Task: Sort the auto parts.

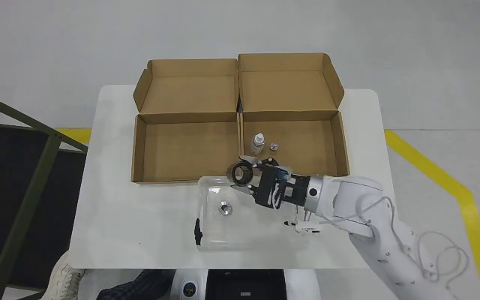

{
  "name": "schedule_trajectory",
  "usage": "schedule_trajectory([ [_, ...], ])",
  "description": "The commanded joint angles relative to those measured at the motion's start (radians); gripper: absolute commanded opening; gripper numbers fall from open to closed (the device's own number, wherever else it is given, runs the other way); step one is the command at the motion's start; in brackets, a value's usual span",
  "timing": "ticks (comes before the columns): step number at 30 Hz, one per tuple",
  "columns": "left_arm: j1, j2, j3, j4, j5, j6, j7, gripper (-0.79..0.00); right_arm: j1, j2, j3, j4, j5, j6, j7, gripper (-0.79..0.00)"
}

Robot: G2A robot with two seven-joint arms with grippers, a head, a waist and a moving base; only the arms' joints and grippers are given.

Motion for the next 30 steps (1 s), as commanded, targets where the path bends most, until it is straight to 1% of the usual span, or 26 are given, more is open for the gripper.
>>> schedule_trajectory([
  [1,0.000,0.000,0.000,0.000,0.000,0.000,0.000,0.000,0.020,-0.005,-0.016,0.022,0.004,0.013,0.005,-0.785],
  [10,0.000,0.000,0.000,0.000,0.000,0.000,0.000,0.000,0.131,-0.036,-0.116,0.132,0.002,0.087,0.038,-0.785],
  [21,0.000,0.000,0.000,0.000,0.000,0.000,0.000,0.000,0.275,-0.091,-0.247,0.307,0.003,0.167,0.069,-0.785],
  [30,0.000,0.000,0.000,0.000,0.000,0.000,0.000,0.000,0.338,-0.127,-0.311,0.394,-0.014,0.205,0.097,-0.785],
])
